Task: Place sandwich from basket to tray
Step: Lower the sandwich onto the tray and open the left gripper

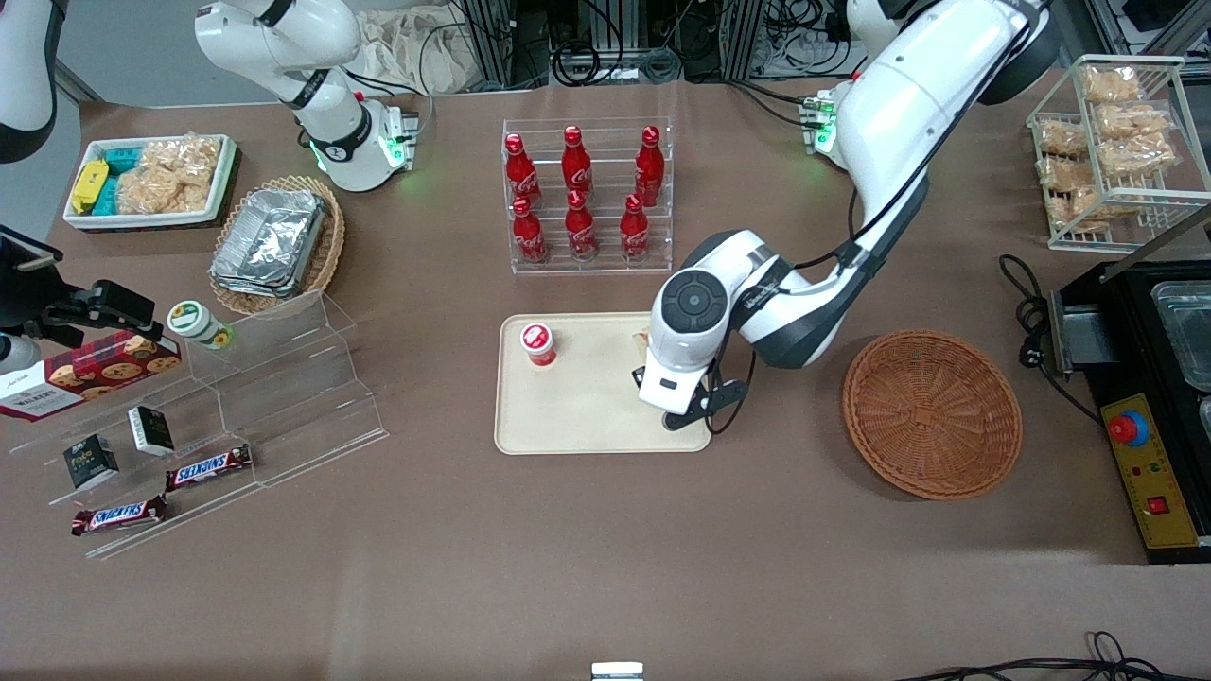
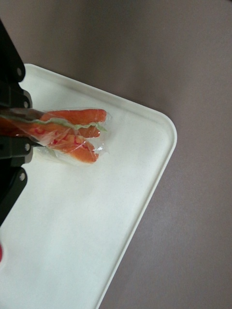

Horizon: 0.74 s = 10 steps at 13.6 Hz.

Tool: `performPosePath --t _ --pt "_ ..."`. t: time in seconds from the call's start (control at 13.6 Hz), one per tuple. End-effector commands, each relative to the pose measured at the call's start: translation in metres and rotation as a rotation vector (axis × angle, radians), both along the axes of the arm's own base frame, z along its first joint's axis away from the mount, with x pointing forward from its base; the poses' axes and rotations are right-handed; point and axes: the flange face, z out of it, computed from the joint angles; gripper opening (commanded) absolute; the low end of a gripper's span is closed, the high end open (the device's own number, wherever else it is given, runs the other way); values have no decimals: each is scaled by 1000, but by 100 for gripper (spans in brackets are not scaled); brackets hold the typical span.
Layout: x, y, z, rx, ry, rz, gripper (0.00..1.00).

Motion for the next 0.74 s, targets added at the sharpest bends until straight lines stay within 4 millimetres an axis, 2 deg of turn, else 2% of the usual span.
performPosePath --t 0.0,0.15,0.22,0.29,0.37,0.44,0.52,0.59,0.66 --pt "2 -5 -18 10 -21 10 7" --pt "2 -5 -26 14 -19 4 21" --pt "2 -6 -28 8 -21 4 33" --pt "3 -6 -28 10 -29 -1 41" --pt "4 -5 -25 11 -33 1 69" --pt "7 -2 -20 12 -40 18 86" --pt "10 0 -8 13 -57 61 100" --pt "13 2 22 11 -97 106 100" --pt "21 15 54 22 -132 176 100"
